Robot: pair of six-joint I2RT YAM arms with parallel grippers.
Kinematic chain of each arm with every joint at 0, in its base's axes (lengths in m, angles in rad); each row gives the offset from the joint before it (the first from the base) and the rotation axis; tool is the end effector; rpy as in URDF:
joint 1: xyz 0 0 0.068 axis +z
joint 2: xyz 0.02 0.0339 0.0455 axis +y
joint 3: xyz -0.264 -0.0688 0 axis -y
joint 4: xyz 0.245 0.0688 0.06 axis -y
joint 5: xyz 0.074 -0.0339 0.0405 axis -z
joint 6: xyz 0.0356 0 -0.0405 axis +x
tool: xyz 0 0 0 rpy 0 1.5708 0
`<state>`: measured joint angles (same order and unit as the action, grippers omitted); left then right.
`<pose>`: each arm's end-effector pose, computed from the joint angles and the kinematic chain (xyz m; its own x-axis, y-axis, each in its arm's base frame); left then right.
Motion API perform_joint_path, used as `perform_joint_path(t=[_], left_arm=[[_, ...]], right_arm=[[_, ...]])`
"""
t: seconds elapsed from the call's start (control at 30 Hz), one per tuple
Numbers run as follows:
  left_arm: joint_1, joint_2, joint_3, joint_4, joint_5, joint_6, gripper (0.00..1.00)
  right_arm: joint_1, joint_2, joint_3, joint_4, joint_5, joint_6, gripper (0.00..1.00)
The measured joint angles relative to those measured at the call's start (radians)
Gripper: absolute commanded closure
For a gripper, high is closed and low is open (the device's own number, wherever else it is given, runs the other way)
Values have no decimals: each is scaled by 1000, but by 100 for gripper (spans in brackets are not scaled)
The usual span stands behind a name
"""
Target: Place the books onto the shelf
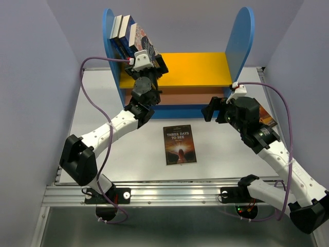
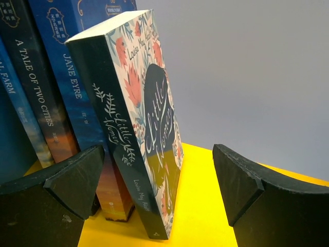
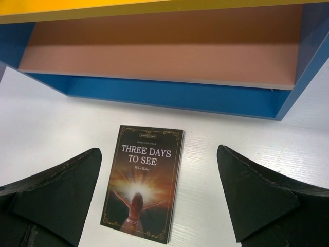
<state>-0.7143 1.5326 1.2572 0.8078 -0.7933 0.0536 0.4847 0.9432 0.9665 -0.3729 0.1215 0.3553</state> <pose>0.2790 -0.2083 0.4187 0.3827 -0.2821 -0.8797 -0.0249 0.9487 -0.3151 0.1889 0.0946 0.3554 -0.4100 0.1744 -0.8953 -0.2337 0.9287 0.2879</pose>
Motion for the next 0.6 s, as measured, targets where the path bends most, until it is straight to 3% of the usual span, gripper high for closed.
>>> perform_joint_path(t=[0.6], left_arm=[[-11, -46, 23, -233, -30, -79, 1]], right_arm=[[0, 0, -2, 0, -28, 0, 0]])
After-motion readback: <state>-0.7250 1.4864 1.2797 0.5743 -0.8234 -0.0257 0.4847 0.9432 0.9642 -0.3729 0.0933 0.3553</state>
